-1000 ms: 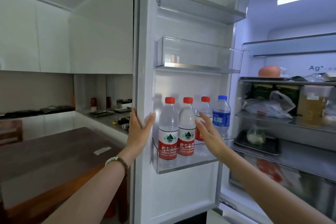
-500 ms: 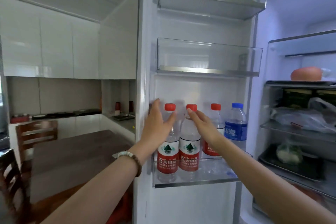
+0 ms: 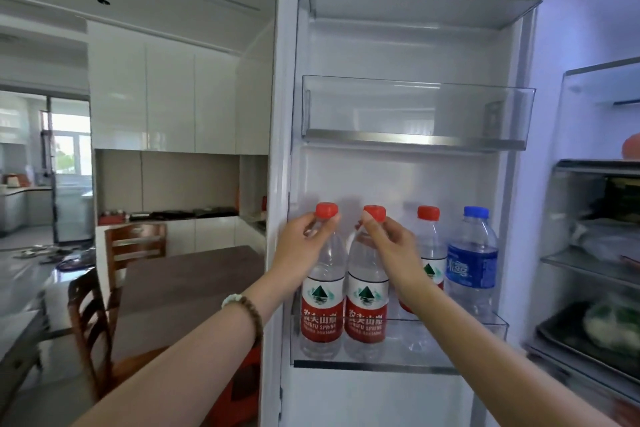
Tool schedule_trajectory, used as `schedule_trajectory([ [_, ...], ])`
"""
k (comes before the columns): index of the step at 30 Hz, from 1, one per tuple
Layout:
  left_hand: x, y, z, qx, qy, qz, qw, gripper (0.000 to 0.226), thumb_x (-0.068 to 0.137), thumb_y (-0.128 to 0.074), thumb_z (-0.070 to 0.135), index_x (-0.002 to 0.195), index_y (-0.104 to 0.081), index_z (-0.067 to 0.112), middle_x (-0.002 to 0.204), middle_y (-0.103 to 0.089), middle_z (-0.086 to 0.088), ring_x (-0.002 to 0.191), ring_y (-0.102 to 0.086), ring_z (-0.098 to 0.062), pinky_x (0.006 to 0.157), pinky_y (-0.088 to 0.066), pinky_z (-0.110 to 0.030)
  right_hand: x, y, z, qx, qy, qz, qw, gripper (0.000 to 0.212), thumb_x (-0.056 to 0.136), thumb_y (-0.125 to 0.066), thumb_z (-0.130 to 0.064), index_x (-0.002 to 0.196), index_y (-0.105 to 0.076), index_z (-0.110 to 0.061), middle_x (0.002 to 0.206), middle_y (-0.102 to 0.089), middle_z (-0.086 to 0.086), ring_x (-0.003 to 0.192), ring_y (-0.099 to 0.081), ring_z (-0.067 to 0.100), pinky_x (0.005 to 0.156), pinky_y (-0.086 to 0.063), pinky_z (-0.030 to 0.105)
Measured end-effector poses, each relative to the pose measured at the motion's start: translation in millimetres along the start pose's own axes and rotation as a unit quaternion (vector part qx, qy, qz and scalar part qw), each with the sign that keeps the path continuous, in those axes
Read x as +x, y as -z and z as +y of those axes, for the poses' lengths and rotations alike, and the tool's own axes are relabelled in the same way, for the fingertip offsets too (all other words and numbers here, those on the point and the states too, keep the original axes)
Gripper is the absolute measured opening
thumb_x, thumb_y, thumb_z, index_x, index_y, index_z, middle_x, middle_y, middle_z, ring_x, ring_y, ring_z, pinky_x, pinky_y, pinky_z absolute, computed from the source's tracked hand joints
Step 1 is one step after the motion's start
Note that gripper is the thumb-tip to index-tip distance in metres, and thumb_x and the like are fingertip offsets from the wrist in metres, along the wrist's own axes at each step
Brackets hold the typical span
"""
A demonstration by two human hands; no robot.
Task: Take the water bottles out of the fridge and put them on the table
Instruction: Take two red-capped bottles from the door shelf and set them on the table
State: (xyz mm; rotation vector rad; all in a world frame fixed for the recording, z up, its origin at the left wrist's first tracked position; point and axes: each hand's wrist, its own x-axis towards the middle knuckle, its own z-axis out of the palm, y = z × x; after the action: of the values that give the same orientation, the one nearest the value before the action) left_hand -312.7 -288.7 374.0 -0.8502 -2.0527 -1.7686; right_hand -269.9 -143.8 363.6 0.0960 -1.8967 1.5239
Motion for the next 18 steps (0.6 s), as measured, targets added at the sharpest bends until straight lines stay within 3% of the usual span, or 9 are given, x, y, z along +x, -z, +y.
schedule_trajectory([
  [4, -9, 4, 11, 0.000, -0.022, 0.010, 1.000, 0.028, 0.087, -0.059, 0.040, 0.100, -0.069, 0.018, 0.098, -0.069, 0.008, 0.097, -0.062, -0.009, 0.082, -0.043, -0.018, -5, 4, -16, 0.014, 0.038, 0.008, 0.999, 0.043, 0.076, -0.056, -0.057, 0.100, -0.068, -0.024, 0.099, -0.071, -0.009, 0.106, -0.062, 0.013, 0.096, -0.046, 0.034],
  [7, -10, 14, 38, -0.019, -0.055, 0.048, 0.997, 0.027, 0.086, -0.060, 0.043, 0.101, -0.069, 0.022, 0.103, -0.070, 0.011, 0.104, -0.062, -0.008, 0.095, -0.044, -0.027, -2, 11, -49, 0.016, 0.102, 0.016, 0.995, 0.024, 0.082, -0.058, -0.048, 0.094, -0.068, -0.029, 0.088, -0.071, -0.017, 0.092, -0.064, -0.001, 0.082, -0.047, 0.015],
  [9, -8, 27, 63, -0.035, -0.081, 0.082, 0.993, 0.027, 0.085, -0.060, 0.043, 0.101, -0.069, 0.023, 0.103, -0.071, 0.008, 0.103, -0.063, -0.008, 0.096, -0.045, -0.030, 1, 15, -77, 0.033, 0.134, 0.013, 0.990, 0.016, 0.084, -0.059, -0.043, 0.088, -0.068, -0.030, 0.083, -0.071, -0.017, 0.086, -0.065, -0.003, 0.072, -0.045, 0.005],
  [11, -7, 46, 90, -0.059, -0.090, 0.112, 0.988, 0.024, 0.085, -0.062, 0.041, 0.093, -0.071, 0.021, 0.096, -0.073, 0.005, 0.094, -0.067, -0.010, 0.091, -0.049, -0.029, 3, 14, -104, 0.065, 0.148, 0.011, 0.987, 0.019, 0.085, -0.058, -0.043, 0.083, -0.069, -0.026, 0.082, -0.072, -0.013, 0.080, -0.066, -0.005, 0.064, -0.041, -0.001],
  [13, -9, 67, 116, -0.089, -0.077, 0.125, 0.985, 0.025, 0.086, -0.062, 0.039, 0.081, -0.071, 0.016, 0.084, -0.074, 0.006, 0.081, -0.069, -0.007, 0.080, -0.052, -0.024, 3, 7, -127, 0.076, 0.148, -0.009, 0.986, 0.025, 0.084, -0.058, -0.045, 0.075, -0.068, -0.023, 0.080, -0.073, -0.011, 0.074, -0.067, -0.004, 0.061, -0.041, 0.004],
  [15, -14, 91, 131, -0.103, -0.058, 0.130, 0.984, 0.031, 0.085, -0.062, 0.038, 0.082, -0.071, 0.008, 0.081, -0.074, 0.003, 0.075, -0.069, -0.008, 0.070, -0.051, -0.020, -2, -9, -147, 0.101, 0.140, -0.047, 0.984, 0.028, 0.083, -0.059, -0.045, 0.070, -0.067, -0.021, 0.074, -0.074, -0.010, 0.072, -0.069, 0.001, 0.058, -0.045, 0.006],
  [18, -27, 119, 140, -0.109, -0.033, 0.124, 0.986, 0.032, 0.083, -0.063, 0.037, 0.091, -0.071, 0.007, 0.082, -0.074, 0.000, 0.067, -0.069, -0.006, 0.055, -0.051, -0.016, -11, -32, -153, 0.126, 0.129, -0.077, 0.981, 0.028, 0.082, -0.059, -0.046, 0.075, -0.071, -0.020, 0.075, -0.075, -0.007, 0.075, -0.071, 0.005, 0.071, -0.049, 0.014],
])
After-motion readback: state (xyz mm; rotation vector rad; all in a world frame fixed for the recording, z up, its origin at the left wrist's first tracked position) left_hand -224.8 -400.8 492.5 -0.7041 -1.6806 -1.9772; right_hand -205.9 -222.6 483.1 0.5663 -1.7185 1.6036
